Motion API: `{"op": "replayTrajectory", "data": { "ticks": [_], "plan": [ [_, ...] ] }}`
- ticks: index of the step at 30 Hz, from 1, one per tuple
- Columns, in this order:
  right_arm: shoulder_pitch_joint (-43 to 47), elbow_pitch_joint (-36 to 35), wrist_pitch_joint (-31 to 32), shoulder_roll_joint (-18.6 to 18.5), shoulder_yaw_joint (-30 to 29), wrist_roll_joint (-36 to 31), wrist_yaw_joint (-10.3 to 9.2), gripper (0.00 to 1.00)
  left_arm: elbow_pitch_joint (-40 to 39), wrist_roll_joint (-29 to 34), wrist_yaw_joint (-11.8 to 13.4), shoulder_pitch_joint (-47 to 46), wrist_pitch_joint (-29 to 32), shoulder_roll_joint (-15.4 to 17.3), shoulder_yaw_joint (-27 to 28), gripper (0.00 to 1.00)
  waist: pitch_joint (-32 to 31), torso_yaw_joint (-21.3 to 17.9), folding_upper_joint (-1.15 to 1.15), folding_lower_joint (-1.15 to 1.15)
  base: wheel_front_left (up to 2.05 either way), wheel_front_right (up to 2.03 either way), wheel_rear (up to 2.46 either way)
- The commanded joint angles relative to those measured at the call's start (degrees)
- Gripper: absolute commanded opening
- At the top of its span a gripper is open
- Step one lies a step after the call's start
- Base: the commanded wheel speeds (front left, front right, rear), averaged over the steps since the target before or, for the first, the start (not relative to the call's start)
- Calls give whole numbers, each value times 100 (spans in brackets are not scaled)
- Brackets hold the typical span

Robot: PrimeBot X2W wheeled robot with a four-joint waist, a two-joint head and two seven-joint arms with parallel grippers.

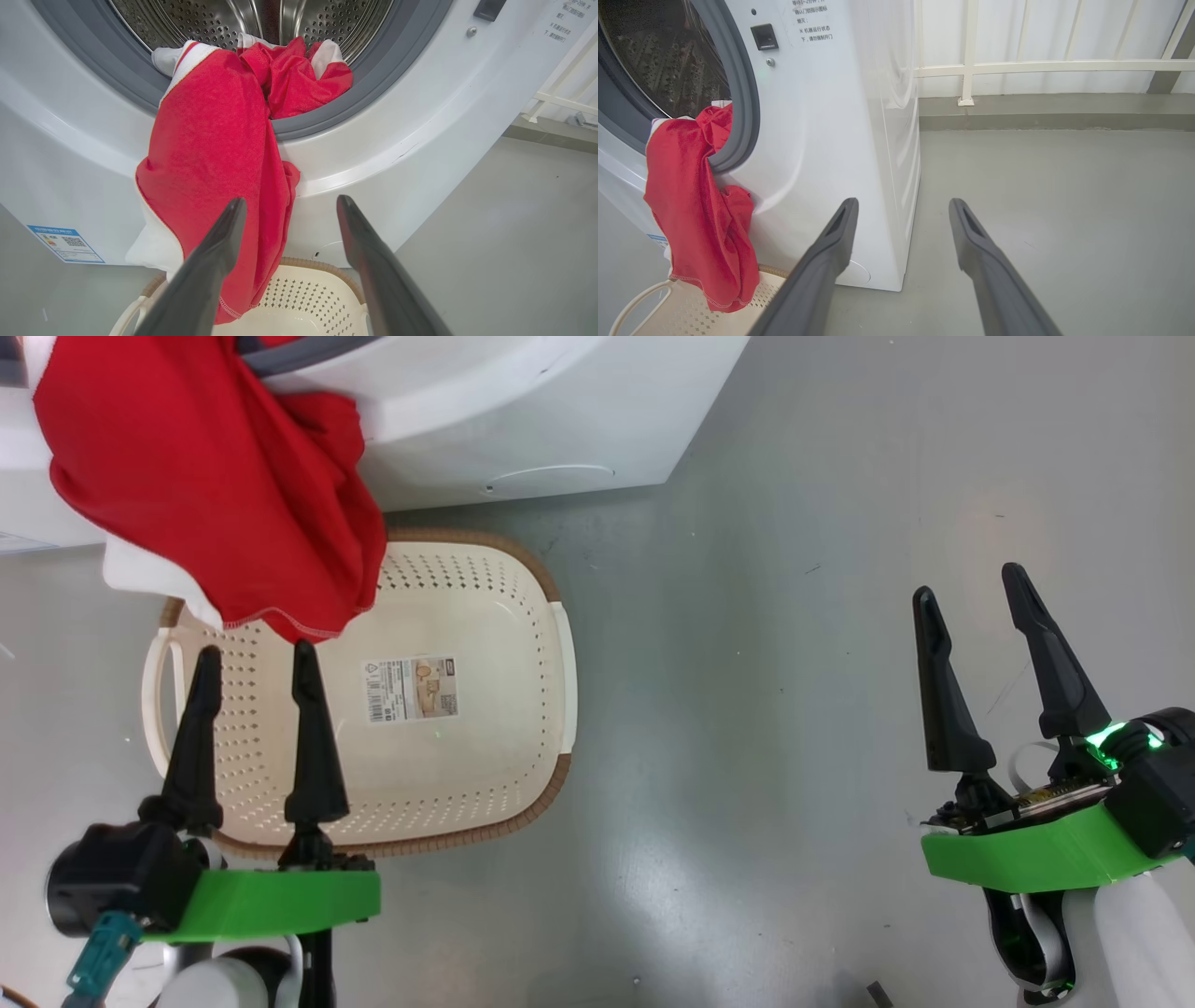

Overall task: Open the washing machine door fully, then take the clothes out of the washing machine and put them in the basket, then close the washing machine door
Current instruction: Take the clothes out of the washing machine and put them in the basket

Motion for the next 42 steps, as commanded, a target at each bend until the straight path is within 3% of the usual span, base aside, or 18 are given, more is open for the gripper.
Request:
{"op": "replayTrajectory", "data": {
  "ticks": [1, 12, 21, 42],
  "plan": [
    [171, -155, -36, -38, 103, -39, 36, 100, -232, 24, 60, 169, 49, 60, 149, 100, 0, 4, 0, 0, 0, 0, 0],
    [172, -133, -36, -38, 133, -35, 36, 100, -410, 47, 132, 225, 220, 88, 51, 100, -23, -6, 0, 0, 0, 0, 0],
    [148, -93, -36, -38, 237, 6, 36, 100, -113, -245, 150, -136, 270, 113, 276, 100, -22, -90, 0, 0, 0, 0, 0],
    [19, -34, -36, -38, 411, 143, 36, 100, 1975, -225, 110, -2184, 239, 690, 517, 100, 128, -424, 0, 0, 0, 0, 0]
  ]
}}
